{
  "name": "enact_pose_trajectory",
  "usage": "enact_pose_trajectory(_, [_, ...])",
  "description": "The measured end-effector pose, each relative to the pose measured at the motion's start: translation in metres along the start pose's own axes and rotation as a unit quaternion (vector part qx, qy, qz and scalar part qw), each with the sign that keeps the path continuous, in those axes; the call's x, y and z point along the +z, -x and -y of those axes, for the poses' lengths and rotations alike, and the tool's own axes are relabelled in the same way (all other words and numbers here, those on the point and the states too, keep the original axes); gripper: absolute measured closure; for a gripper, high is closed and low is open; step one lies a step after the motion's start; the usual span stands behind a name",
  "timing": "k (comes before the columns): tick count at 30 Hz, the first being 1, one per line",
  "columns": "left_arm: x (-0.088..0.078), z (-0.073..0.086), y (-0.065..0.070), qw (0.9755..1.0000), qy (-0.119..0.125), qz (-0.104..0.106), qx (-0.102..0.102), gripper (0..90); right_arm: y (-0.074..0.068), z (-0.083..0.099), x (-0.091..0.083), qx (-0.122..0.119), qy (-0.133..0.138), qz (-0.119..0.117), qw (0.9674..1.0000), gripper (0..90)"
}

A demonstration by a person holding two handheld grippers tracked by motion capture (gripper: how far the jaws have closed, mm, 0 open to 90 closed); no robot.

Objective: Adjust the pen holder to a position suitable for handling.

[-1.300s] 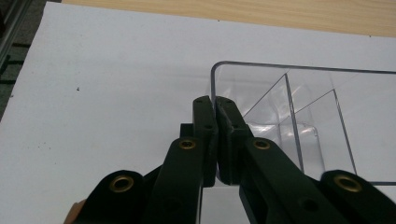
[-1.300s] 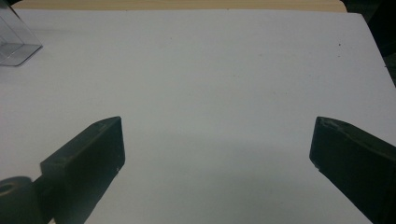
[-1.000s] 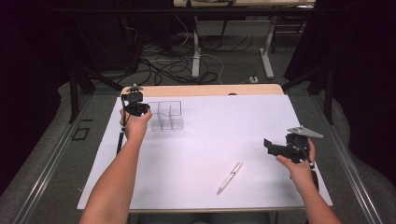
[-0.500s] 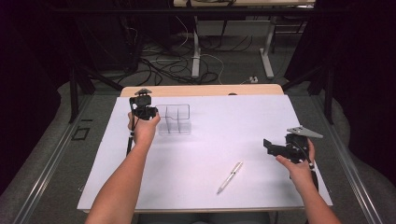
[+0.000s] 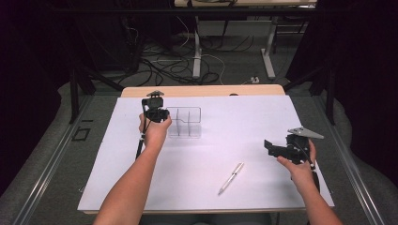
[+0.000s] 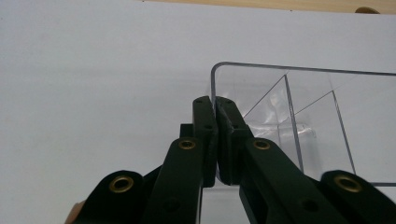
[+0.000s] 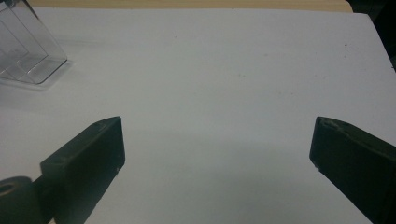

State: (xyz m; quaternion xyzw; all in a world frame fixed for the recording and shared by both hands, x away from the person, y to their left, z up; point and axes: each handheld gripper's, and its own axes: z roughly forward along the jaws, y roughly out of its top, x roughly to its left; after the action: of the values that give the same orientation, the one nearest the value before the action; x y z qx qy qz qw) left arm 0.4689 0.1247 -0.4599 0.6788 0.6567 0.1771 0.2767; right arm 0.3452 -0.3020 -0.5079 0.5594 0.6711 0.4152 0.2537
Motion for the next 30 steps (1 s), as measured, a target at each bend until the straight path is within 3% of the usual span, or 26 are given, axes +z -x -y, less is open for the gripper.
enact_pose_trajectory(10, [-0.006, 0.006, 0.017, 0.9999, -0.001, 0.013, 0.0, 88.2, 0.0, 0.001, 0.001, -0.006, 0.0, -0.001, 1.0, 3.0])
enact_pose_trajectory(14, [-0.01, 0.008, 0.024, 0.9997, -0.002, 0.02, 0.01, 88.2, 0.0, 0.0, 0.0, -0.01, 0.0, -0.003, 0.9999, 3.0])
enact_pose_trajectory(30, [-0.016, 0.023, 0.031, 0.999, 0.0, 0.033, 0.031, 88.0, -0.001, 0.001, 0.0, -0.005, -0.002, -0.004, 1.0, 3.1])
